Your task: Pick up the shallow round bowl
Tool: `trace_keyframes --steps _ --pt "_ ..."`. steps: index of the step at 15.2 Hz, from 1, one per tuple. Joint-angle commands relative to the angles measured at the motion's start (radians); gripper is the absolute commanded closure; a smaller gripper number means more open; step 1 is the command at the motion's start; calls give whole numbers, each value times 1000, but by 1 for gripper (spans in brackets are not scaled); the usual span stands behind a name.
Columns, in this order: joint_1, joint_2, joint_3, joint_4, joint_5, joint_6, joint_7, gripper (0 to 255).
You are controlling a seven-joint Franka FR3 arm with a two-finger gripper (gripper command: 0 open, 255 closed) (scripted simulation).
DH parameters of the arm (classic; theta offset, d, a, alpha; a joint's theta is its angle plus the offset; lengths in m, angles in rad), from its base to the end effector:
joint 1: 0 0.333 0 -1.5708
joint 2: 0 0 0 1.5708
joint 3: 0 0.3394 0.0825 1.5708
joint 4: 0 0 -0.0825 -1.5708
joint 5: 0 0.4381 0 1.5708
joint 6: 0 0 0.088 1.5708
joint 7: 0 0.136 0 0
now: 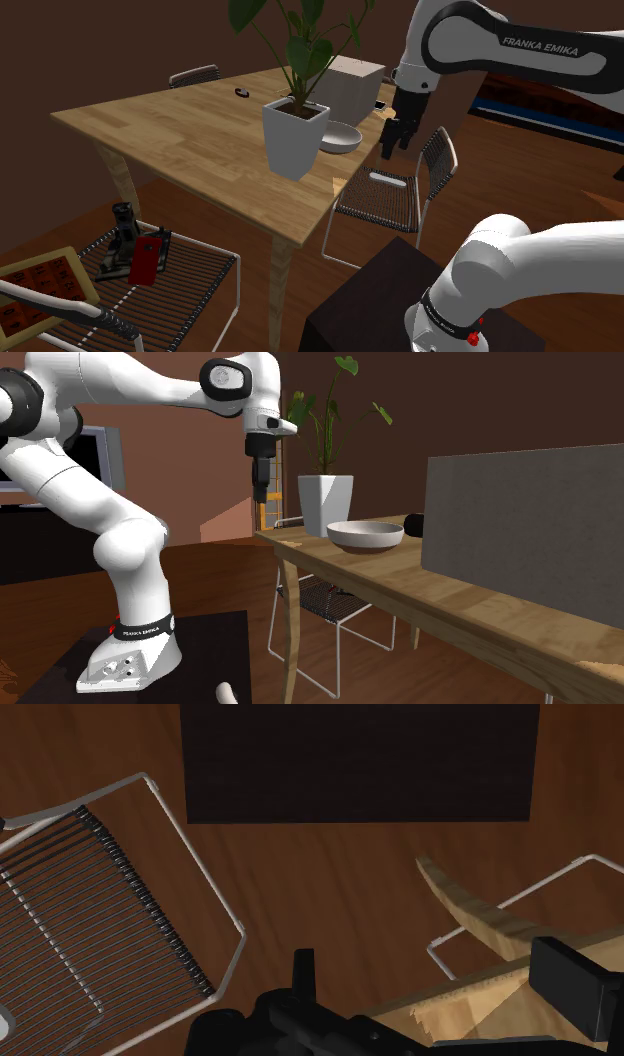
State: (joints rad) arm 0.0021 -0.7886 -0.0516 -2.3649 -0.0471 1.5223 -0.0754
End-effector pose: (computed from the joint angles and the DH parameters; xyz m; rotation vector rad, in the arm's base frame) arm 0.3359 -0.0268 0.5698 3.1322 0.0644 -0.0864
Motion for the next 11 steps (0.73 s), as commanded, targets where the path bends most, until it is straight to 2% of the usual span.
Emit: trace_keyframes --steps 1,11 --pt "0 0 0 0 0 0 0 0" --pt "-16 384 -118 269 -25 106 -124 0"
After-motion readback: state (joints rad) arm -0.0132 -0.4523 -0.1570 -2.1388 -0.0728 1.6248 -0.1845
